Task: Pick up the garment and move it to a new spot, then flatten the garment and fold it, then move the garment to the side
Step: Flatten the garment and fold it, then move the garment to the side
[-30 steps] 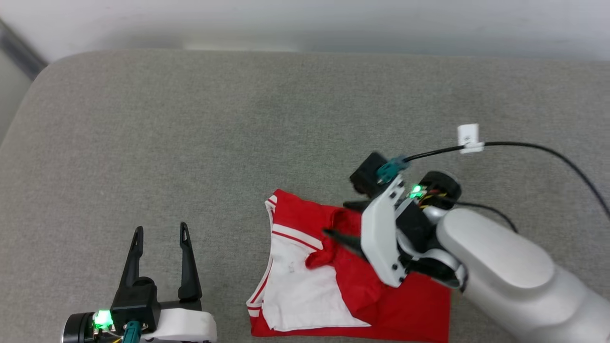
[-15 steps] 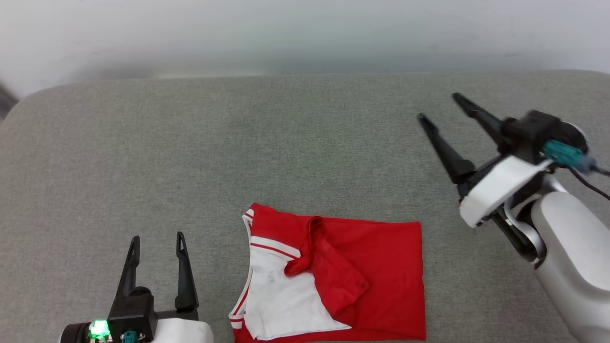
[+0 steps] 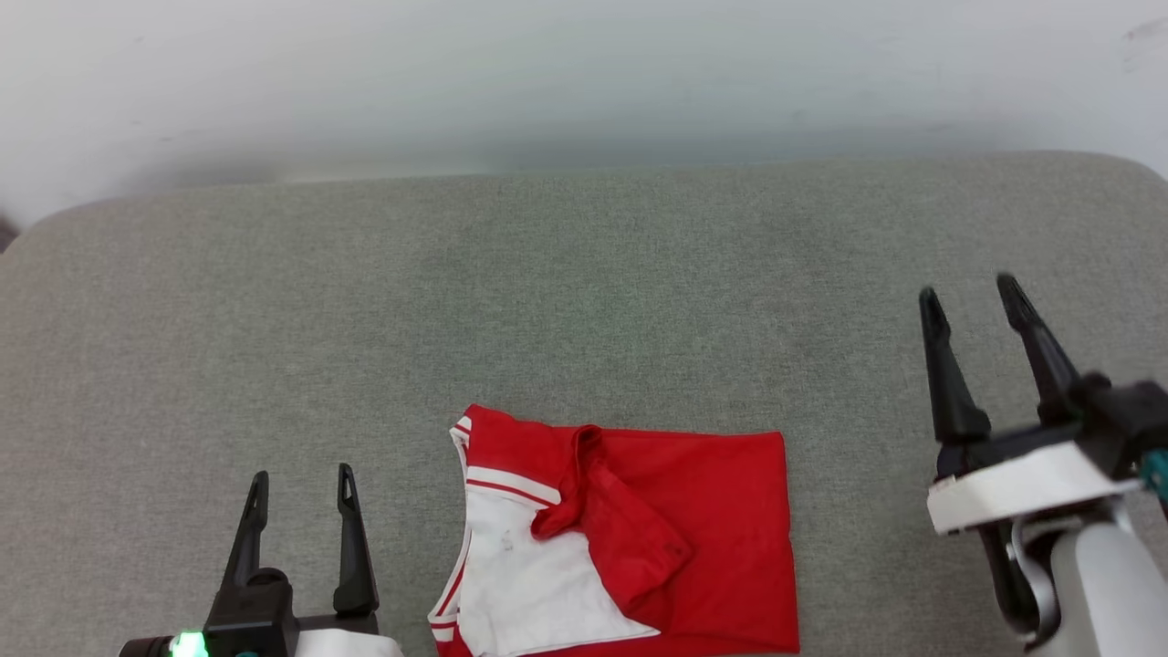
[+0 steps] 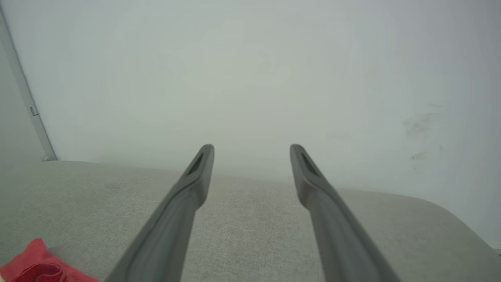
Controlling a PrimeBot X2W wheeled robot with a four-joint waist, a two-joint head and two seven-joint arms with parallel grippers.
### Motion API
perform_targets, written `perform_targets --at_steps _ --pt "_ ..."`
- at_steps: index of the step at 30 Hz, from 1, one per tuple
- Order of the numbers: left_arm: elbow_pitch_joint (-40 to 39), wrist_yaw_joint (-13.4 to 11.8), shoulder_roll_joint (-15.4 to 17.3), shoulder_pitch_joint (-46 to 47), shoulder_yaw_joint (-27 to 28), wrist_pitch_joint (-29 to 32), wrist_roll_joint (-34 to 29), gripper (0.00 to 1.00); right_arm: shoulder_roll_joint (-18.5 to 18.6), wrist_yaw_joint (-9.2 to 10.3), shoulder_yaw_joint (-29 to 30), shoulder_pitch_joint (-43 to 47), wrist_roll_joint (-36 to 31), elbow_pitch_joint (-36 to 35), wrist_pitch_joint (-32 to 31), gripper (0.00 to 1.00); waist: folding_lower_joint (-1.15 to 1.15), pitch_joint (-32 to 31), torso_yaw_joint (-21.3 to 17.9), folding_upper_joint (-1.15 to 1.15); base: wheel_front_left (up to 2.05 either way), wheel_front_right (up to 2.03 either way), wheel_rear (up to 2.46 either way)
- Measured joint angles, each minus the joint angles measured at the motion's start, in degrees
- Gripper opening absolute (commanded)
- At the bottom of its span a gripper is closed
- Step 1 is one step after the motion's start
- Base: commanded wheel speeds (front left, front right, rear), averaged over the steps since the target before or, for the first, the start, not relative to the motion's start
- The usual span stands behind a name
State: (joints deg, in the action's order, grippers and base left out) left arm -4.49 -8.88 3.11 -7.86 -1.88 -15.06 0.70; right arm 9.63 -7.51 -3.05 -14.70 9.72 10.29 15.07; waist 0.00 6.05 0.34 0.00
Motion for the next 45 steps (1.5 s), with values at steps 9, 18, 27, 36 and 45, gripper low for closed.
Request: perform_targets --at_steps 9,18,27,36,45 --pt "0.57 0.87 -0.02 -1.26 -0.42 0.0 0.01 1.0 -4.99 0.01 3.81 12.82 -2.8 -6.08 0.01 1.0 0.0 -2.17 0.83 0.0 0.0 0.0 0.0" --pt "1.3 1.42 -0.04 -3.3 -0.73 0.0 0.0 1.0 -6.47 0.01 5.83 20.7 -3.26 -8.08 0.01 1.0 -0.01 -4.54 1.65 0.0 0.0 0.0 0.0" --pt "1.83 1.8 -0.05 -3.78 -0.64 0.0 0.04 1.0 -6.65 0.01 7.03 21.51 -2.75 -10.16 0.0 1.0 -0.01 -5.03 2.01 0.0 0.0 0.0 0.0" --pt "2.25 2.1 -0.1 -3.25 -0.54 0.0 0.42 1.0 -0.4 0.01 3.15 5.72 -4.88 -12.4 -1.65 1.0 0.0 -3.47 1.59 0.0 0.0 0.0 0.0" --pt "2.55 2.32 -0.13 -1.35 -0.98 0.0 0.41 1.0 14.14 0.0 -12.58 -4.49 18.76 -7.21 -39.07 1.0 0.0 -1.95 2.46 0.0 0.0 0.0 0.0"
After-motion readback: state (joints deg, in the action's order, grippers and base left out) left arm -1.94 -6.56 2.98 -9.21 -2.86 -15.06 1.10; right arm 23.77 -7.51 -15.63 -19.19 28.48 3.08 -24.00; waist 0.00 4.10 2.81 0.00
